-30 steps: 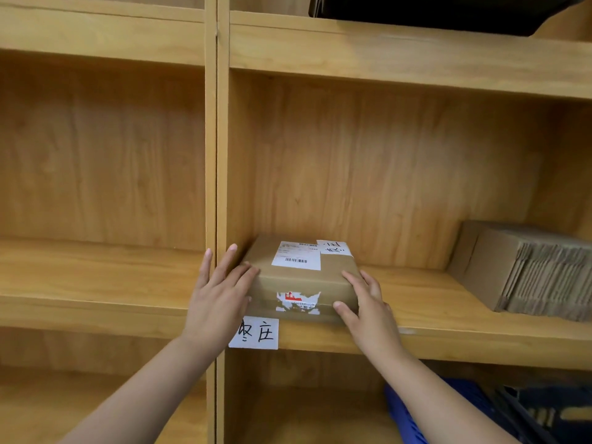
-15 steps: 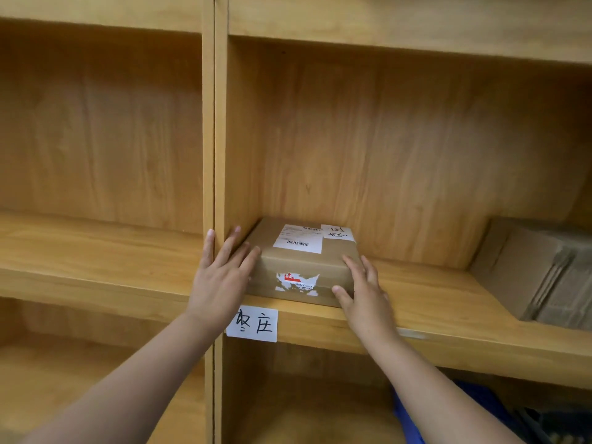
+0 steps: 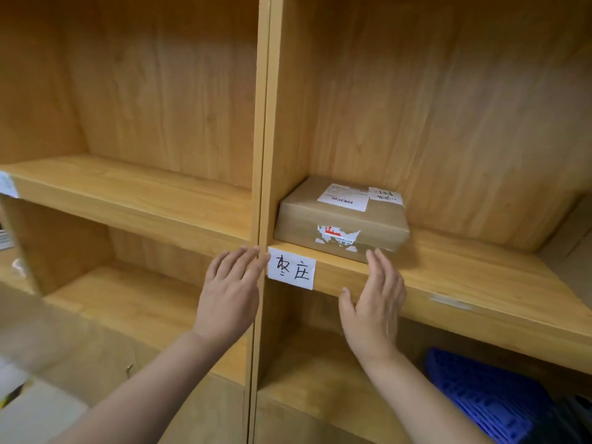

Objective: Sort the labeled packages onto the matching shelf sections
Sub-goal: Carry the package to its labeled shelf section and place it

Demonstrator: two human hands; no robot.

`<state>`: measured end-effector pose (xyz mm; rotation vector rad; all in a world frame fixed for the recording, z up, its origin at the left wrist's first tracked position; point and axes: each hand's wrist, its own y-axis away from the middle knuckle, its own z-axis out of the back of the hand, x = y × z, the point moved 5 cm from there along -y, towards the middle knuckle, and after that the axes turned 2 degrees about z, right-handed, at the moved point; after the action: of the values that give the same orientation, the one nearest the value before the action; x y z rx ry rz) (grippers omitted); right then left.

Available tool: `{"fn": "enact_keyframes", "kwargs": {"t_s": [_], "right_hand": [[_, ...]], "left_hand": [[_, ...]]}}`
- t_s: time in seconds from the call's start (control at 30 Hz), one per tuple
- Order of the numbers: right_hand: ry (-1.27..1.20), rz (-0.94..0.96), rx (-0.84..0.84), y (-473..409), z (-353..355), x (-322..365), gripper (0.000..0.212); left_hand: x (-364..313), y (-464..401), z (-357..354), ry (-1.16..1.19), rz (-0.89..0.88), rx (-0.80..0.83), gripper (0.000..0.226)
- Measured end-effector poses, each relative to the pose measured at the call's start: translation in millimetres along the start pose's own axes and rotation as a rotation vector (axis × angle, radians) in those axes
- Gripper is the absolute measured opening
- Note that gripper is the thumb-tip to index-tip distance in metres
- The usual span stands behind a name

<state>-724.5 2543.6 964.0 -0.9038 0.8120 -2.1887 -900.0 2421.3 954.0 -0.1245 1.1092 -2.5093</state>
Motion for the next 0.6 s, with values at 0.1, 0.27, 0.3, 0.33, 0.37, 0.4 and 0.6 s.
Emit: {"fn": "enact_keyframes", "kwargs": {"t_s": [0.1,0.27,0.3,0.33,0.37,0.4,0.6], "right_hand": [[-0.025,0.108,0.127,25,-25,22,0.062],[-0.056,0.194,0.479,60,-66,71,0.058],[-0.044,0.219,0.562,69,-75,83,0.058],[-0.025,0.241,0.642,80,-84,95,0.058],[-0.009,0.259,0.715,93,-93,106,0.058],[-0.001,0.276,0.773,106,-100,118,0.057],[-0.014,0.451,0.999,187,-124,213,0.054]], "left_hand": [[21,33,4,-0.006,0.049,0.073,0.050],[60,90,18,-0.049,0.162,0.183,0.056],[70,103,22,-0.058,0.181,0.198,0.056],[80,118,27,-0.070,0.200,0.213,0.056],[91,135,33,-0.078,0.223,0.235,0.055],[102,151,39,-0.076,0.251,0.261,0.055],[171,266,97,0.038,0.567,0.388,0.046]]}}
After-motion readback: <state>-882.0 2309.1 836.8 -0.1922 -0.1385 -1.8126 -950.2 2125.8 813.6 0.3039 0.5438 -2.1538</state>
